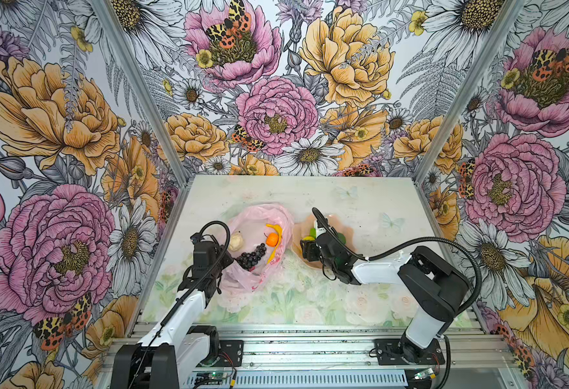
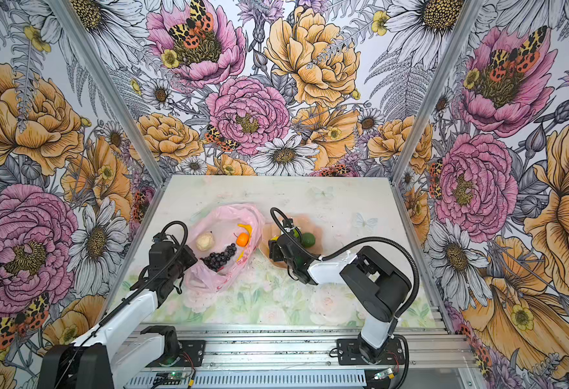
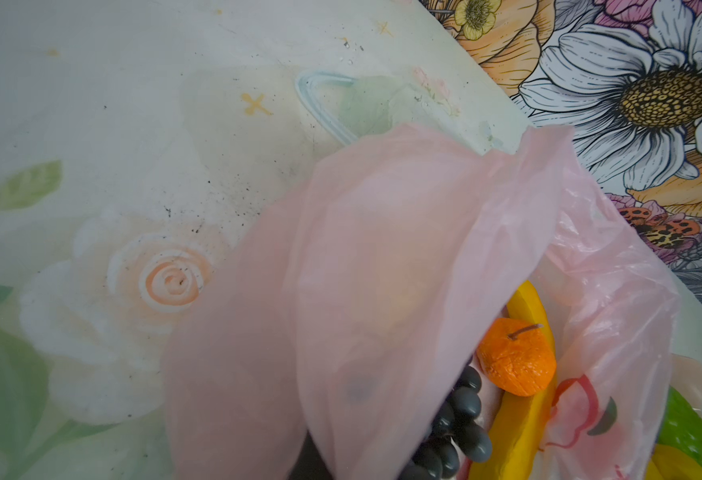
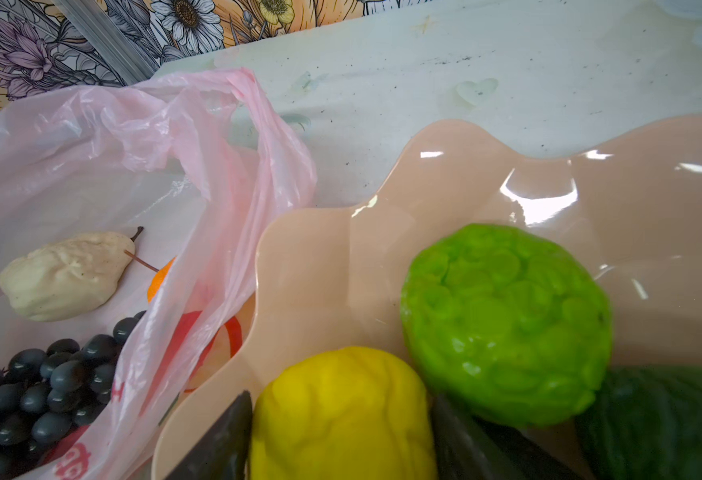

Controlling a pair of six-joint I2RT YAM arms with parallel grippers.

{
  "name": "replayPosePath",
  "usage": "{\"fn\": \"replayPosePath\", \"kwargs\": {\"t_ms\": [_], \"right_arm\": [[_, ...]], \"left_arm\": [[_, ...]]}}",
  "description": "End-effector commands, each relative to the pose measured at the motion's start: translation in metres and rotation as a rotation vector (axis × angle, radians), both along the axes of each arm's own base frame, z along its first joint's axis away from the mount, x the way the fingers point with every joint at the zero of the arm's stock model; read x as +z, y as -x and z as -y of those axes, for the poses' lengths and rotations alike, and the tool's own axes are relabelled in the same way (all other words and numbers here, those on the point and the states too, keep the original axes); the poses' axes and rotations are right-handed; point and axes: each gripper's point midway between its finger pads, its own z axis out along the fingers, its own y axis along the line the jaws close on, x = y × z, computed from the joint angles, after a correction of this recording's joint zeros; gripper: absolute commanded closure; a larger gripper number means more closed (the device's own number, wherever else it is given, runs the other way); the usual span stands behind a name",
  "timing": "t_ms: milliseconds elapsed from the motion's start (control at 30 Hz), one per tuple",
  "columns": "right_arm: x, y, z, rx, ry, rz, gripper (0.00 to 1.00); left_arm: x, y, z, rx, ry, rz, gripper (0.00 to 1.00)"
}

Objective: Take the fake fruits out of the plastic bag
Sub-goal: 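Lower the yellow fruit into the pink bowl and open the right gripper, then raise the right gripper from the bowl and move it over the bag mouth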

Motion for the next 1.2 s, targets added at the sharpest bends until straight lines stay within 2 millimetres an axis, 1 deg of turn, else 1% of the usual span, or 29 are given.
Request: {"fn": "replayPosePath", "kwargs": {"t_ms": [0,133,200,333,433,600,700,767,800,900,1000,1067,1167], "right_arm": [[0.014,0.002,0.004,0.001,0.005,0.008,0.33],[0.017,0.003,0.009,-0.007,0.025,0.008,0.33],[0.019,0.004,0.008,0.001,0.027,0.008,0.33],[0.027,0.005,0.005,0.019,0.020,0.006,0.27],[0.028,0.003,0.005,0.014,0.038,-0.006,0.24],[0.031,0.005,0.005,0.018,0.064,-0.042,0.25],[0.030,0.010,0.004,0.026,0.072,-0.115,0.29],[0.029,0.015,-0.004,0.061,0.056,-0.192,0.31],[0.030,0.017,-0.006,0.068,0.046,-0.219,0.30],[0.030,0.019,-0.004,0.064,0.056,-0.284,0.27],[0.031,0.016,0.001,0.055,0.067,-0.295,0.24],[0.030,0.015,0.001,0.059,0.077,-0.306,0.24],[0.026,0.016,0.000,0.066,0.097,-0.333,0.26]], "left_arm": [[0.001,0.002,-0.003,0.008,-0.020,0.011,1.00],[0.001,0.002,-0.002,0.005,-0.018,0.013,1.00],[0.001,0.002,-0.002,0.005,-0.018,0.014,1.00],[0.001,0.002,-0.001,-0.001,-0.015,0.015,1.00],[0.001,0.002,0.000,-0.002,-0.015,0.015,1.00],[0.002,0.002,0.000,-0.003,-0.015,0.017,1.00],[0.002,0.002,0.000,-0.002,-0.015,0.019,1.00],[0.002,0.002,0.000,-0.003,-0.015,0.018,1.00],[0.002,0.002,0.001,-0.005,-0.014,0.016,1.00],[0.002,0.002,0.001,-0.007,-0.013,0.018,1.00],[0.002,0.002,0.001,-0.005,-0.015,0.018,1.00],[0.003,0.003,0.001,-0.004,-0.017,0.018,1.00],[0.003,0.003,0.000,-0.002,-0.019,0.018,1.00]]}}
